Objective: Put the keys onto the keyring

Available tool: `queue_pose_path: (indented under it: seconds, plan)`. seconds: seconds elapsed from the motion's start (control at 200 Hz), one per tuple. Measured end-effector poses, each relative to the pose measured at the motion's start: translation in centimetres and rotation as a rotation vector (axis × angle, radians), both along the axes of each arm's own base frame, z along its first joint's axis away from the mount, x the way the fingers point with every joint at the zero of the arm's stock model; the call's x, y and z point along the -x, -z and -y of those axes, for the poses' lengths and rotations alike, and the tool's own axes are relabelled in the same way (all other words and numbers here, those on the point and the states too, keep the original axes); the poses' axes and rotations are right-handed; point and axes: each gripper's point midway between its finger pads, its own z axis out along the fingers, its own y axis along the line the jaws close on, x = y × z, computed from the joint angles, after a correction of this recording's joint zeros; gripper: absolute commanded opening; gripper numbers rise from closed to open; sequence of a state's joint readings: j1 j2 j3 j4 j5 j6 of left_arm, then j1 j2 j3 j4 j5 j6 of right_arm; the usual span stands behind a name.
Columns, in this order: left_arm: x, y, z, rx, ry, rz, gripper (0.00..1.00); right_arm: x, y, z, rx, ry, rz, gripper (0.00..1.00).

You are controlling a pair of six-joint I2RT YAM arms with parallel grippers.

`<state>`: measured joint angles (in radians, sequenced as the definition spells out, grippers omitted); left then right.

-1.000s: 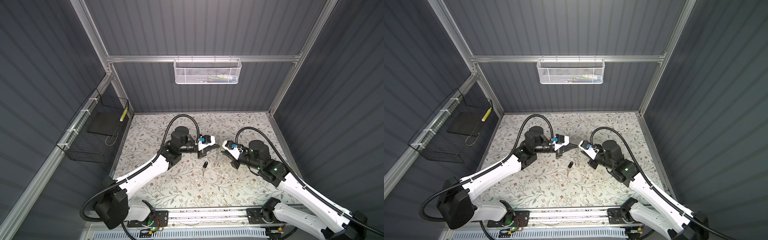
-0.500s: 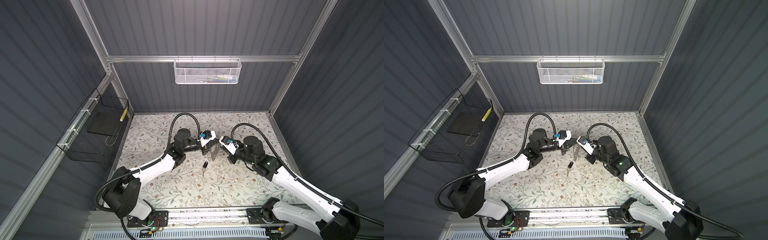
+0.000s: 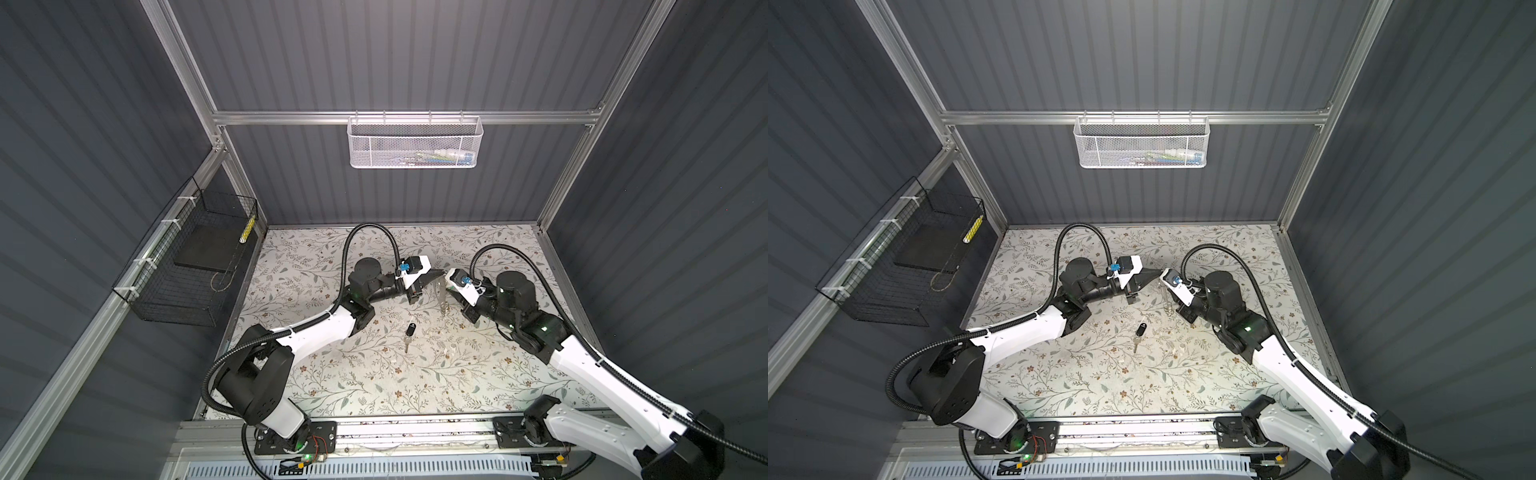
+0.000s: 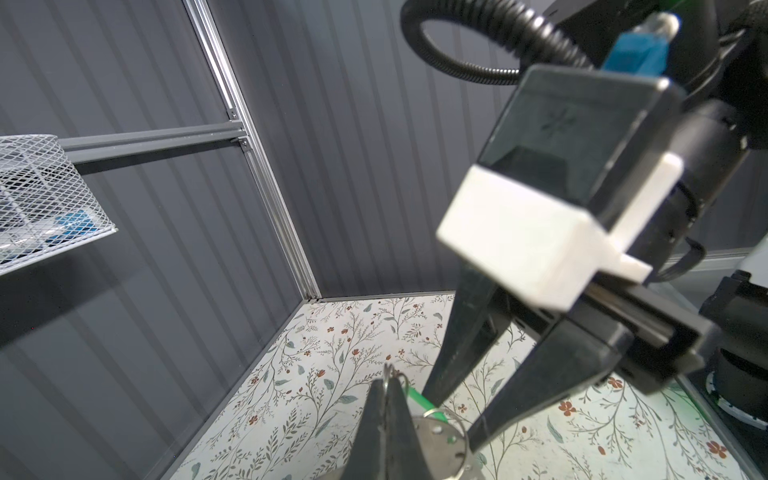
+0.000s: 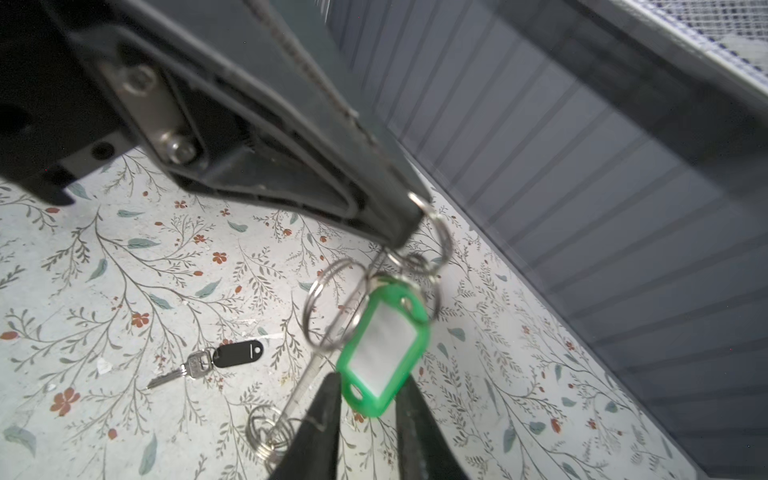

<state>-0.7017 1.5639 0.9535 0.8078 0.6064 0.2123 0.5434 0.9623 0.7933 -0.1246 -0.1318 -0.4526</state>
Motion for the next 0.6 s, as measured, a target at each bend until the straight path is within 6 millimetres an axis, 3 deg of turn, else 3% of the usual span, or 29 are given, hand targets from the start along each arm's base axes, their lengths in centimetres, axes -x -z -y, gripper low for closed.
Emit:
queue_pose_path:
  seconds: [0.18,0.6]
  plan:
    - [0.1,-0.4,-0.2,0.028,0.040,-0.003,0.00,1.0,-2.9,1.8,-0.064,-0.003,0.064,0.35]
    - [1.6,-1.2,-0.4,0.049,0.173,-0.024,0.00,2.1,-6.2,1.0,-0.052,-0.108,0.139,0.28]
